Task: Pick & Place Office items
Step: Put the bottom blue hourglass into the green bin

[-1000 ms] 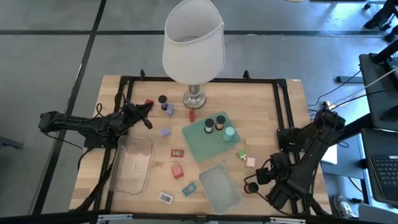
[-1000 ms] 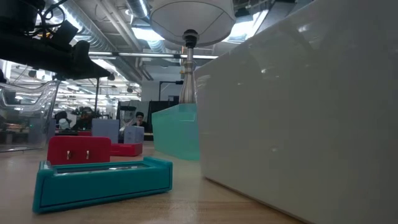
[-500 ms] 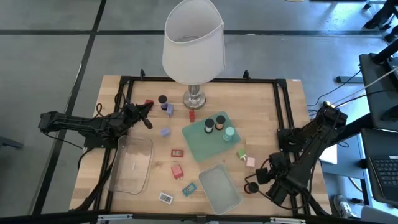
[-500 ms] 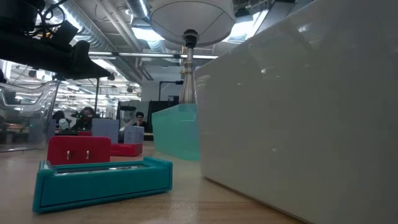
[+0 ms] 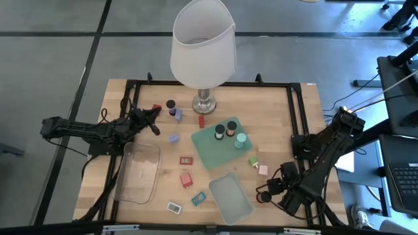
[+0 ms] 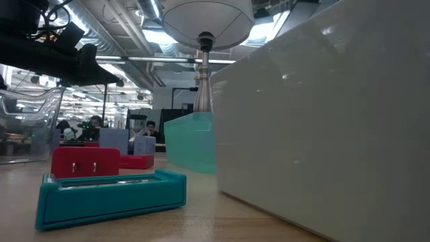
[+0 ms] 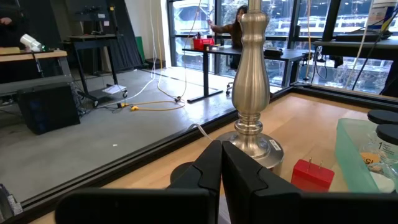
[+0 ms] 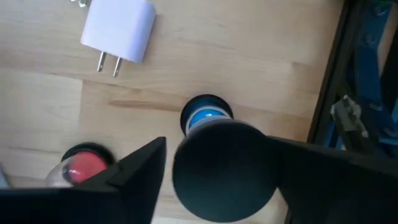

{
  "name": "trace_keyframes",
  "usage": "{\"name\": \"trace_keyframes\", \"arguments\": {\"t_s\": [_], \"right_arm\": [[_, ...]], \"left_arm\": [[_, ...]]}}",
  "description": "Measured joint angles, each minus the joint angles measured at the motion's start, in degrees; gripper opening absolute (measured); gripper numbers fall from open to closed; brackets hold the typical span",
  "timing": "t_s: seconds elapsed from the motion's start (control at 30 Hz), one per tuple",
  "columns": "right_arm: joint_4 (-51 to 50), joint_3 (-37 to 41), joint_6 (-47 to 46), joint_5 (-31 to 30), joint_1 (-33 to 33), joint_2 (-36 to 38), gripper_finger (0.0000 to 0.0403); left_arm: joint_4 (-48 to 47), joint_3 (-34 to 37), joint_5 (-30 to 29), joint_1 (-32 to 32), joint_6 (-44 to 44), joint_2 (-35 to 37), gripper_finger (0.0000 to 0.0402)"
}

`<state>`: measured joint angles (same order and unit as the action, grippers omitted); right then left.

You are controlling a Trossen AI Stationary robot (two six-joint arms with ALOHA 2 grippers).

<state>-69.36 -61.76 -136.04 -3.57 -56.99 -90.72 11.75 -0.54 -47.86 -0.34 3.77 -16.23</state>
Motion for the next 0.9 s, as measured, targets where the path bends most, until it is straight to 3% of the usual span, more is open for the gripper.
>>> {"name": "trace_keyframes", "arguments": {"t_s": [0.1,0.23,0.4,0.5,0.63,0.9], "right_arm": [[1.4,0.0,0.0,-0.1,0.0,0.0,0.0215],[1.6,-1.2,0.0,-0.5,0.0,0.0,0.0213],[-12.6,-10.3,-0.9,-4.9,0.3,0.0,0.0213],[-21.2,-17.0,-0.4,-11.9,1.3,0.0,0.0213],[-20.6,-20.8,9.1,-24.0,5.3,0.1,0.0213],[-19.9,-23.6,30.9,-29.0,19.7,-0.1,0.0213]], "left_arm": [[0.0,0.0,0.0,0.0,0.0,0.0,0.0007],[0.0,0.0,0.0,0.0,0.0,0.0,0.0007],[0.0,0.0,0.0,0.0,0.0,0.0,0.0008],[0.0,0.0,0.0,0.0,0.0,0.0,0.0006],[0.0,0.0,0.0,0.0,0.0,0.0,0.0008],[0.0,0.0,0.1,0.0,0.0,0.0,0.0006]]}}
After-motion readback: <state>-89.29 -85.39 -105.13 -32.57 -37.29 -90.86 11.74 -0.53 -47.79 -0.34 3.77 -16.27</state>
